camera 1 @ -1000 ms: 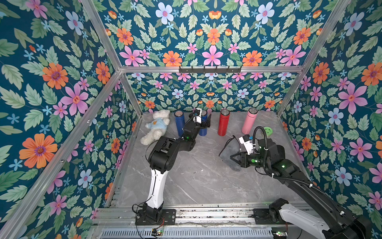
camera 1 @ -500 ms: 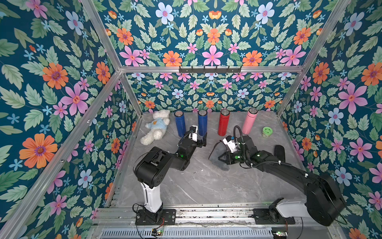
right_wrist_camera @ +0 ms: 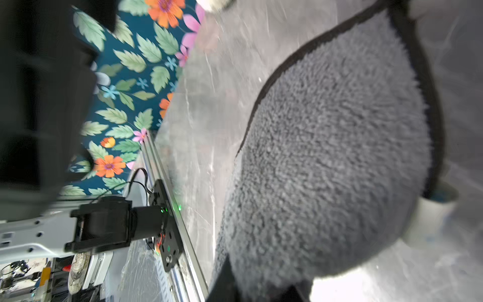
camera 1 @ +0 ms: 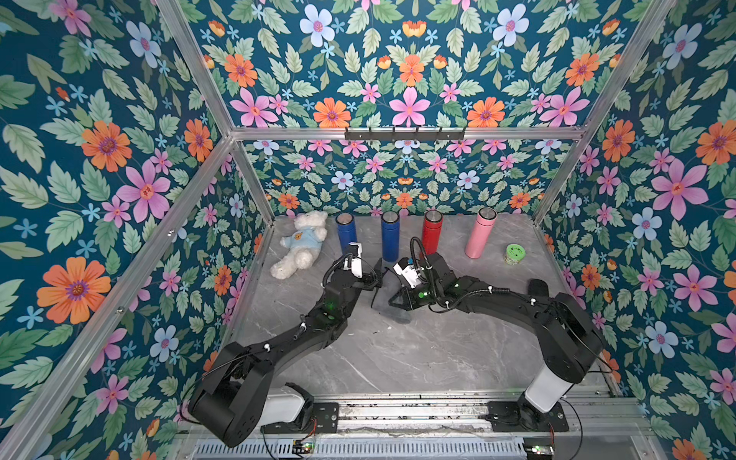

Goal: Wipe the surface of the thermos
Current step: Place the cleaning item at the center of the board.

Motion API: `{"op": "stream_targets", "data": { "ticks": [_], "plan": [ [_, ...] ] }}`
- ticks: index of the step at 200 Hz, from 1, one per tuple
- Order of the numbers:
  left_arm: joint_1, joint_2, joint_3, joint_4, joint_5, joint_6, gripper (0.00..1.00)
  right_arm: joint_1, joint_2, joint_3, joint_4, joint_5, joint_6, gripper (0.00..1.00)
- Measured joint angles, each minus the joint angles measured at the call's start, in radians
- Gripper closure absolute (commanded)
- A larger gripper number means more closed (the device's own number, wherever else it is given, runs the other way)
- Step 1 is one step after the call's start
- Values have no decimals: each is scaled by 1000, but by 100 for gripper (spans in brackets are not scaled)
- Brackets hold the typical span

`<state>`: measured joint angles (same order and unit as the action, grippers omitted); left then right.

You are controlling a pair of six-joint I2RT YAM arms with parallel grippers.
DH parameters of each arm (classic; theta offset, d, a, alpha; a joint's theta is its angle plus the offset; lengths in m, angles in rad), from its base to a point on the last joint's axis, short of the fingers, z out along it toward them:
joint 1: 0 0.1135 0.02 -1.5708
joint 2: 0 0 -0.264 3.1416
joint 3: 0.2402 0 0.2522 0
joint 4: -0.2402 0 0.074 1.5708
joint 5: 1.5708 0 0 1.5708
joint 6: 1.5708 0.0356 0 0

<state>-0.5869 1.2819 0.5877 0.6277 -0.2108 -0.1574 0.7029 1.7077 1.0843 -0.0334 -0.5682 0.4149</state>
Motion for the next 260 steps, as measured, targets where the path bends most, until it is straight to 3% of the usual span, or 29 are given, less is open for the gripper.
{"op": "stream_targets", "data": {
  "ticks": [6, 9, 12, 16, 20, 62, 125, 156, 179, 238, 260],
  "plan": [
    [0, -8, 2, -27, 0, 0, 1, 2, -4, -5, 0, 0, 0, 76],
    [0, -11, 3, -40, 0, -1, 1, 2, -8, -8, 0, 1, 1, 52],
    [0, -12, 4, -48, 0, -1, 1, 3, -13, -12, 0, 3, 1, 36],
    [1, -14, 5, -63, 1, -1, 1, 3, -21, -18, -1, 5, 2, 7],
    [1, -14, 6, -75, 1, -1, 1, 3, -30, -24, -3, 8, 2, 1],
    [3, 45, 51, -159, 42, -22, 1, 6, -192, -101, -77, 80, -20, 1],
    [-2, 175, 115, -199, 196, -79, 3, 2, -400, -149, -304, 261, -51, 1],
    [-30, 247, 139, -224, 264, -107, 4, -6, -459, -148, -336, 279, -59, 3],
    [-55, 272, 140, -212, 303, -128, 3, -12, -487, -147, -306, 178, -66, 6],
    [-26, 182, 66, -185, 282, -158, 1, -13, -398, -113, -35, -261, -11, 7],
    [11, 130, 21, -181, 271, -171, 1, -13, -348, -93, -4, -300, 4, 9]
  ]
}}
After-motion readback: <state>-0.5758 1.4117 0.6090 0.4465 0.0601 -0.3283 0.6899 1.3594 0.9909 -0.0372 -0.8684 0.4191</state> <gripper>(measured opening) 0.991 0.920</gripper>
